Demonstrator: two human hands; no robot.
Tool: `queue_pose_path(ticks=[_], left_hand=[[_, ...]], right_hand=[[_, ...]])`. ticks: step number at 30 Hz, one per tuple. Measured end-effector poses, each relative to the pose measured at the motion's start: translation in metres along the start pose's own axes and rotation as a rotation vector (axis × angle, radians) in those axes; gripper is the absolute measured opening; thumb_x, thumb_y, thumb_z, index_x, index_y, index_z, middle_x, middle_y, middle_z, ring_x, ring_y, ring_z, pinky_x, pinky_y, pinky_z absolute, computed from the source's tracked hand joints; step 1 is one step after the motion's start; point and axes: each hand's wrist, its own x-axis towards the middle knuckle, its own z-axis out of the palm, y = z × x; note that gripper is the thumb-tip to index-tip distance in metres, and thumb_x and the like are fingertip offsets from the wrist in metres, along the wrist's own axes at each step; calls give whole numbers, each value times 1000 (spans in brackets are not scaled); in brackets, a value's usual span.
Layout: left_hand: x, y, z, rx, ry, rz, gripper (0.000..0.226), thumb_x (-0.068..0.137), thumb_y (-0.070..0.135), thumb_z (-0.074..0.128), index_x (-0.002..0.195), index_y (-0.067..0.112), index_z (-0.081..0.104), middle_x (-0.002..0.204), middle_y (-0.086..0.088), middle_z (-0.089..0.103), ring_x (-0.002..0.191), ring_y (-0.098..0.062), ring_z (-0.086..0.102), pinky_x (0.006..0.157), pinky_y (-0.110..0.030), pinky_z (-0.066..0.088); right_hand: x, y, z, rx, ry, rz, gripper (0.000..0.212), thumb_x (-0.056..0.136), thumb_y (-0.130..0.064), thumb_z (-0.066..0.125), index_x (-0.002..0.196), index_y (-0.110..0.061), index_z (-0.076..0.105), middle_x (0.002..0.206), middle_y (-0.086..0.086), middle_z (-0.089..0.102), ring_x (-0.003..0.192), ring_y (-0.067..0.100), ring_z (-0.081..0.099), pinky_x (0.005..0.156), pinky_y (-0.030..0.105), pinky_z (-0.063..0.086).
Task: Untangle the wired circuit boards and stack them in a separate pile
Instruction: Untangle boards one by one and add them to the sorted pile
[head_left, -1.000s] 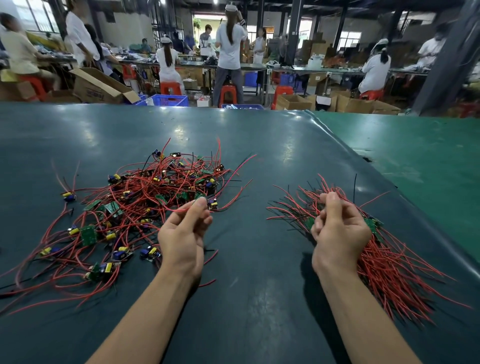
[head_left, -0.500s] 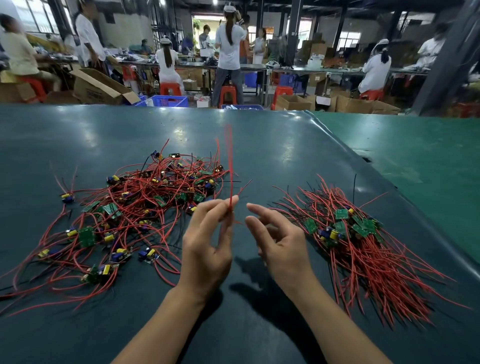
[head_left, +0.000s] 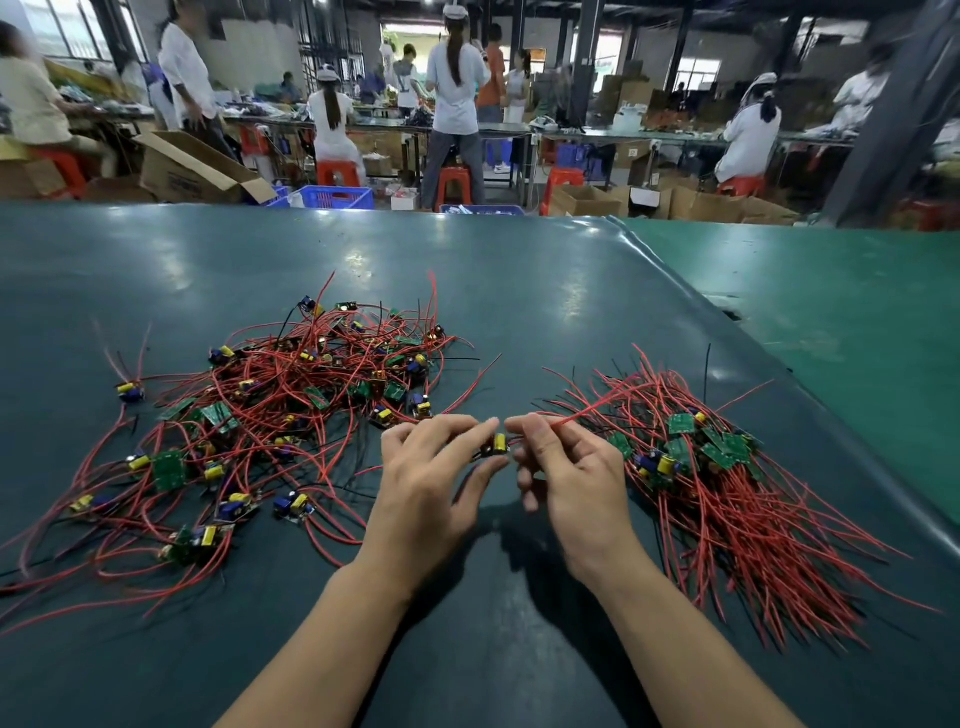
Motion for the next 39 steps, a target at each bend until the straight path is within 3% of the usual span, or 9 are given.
queue_pose_path(ticks=[7,16,20,22,27,32,39], left_hand=[[-1,0,0,-69,6,-17,23,84,14,69,105,7,73,101,-2,69,94,-10,55,84,-33,45],[1,1,-1,-162,-30,-16,20,86,14,69,104,7,71,100,-1,65,86,-21,63,78,-43,54],[2,3,0,-174,-12,2,18,86,15,70,102,8,72,99,1,66,84,-19,62,78,-44,53],[2,3,0,-165,-10,28,18,85,15,71,102,8,72,98,1,66,83,-18,61,77,-43,52],[2,3,1,-142,-17,83,17,86,18,71,101,9,73,97,2,67,83,-17,59,76,-42,49],[1,-6,-6,-162,8,61,16,85,15,72,98,6,73,94,0,67,80,-16,57,77,-39,49],[2,-6,-3,-141,-39,103,15,86,16,71,99,8,72,97,2,68,84,-20,59,77,-42,48]], right_hand=[[2,1,-1,29,-1,95,12,91,-12,67,80,-8,70,65,3,63,50,11,53,38,20,40],[5,1,-4,65,93,192,24,88,-16,71,64,-14,70,57,2,60,44,8,49,37,18,35],[11,-4,-8,158,204,168,31,90,-16,68,59,-15,71,54,-2,56,41,4,43,35,15,29],[15,-8,-13,212,272,168,26,91,-15,66,66,-11,70,53,-3,53,40,3,39,34,14,26],[20,-9,-18,493,253,343,34,99,-20,52,67,-9,52,46,-4,32,31,4,24,28,15,16],[24,-12,-26,398,343,191,29,98,-22,56,76,-5,63,51,-4,47,35,3,31,31,15,20],[25,-14,-27,499,381,222,37,98,-19,51,63,-15,46,43,-8,33,31,4,23,30,14,14]])
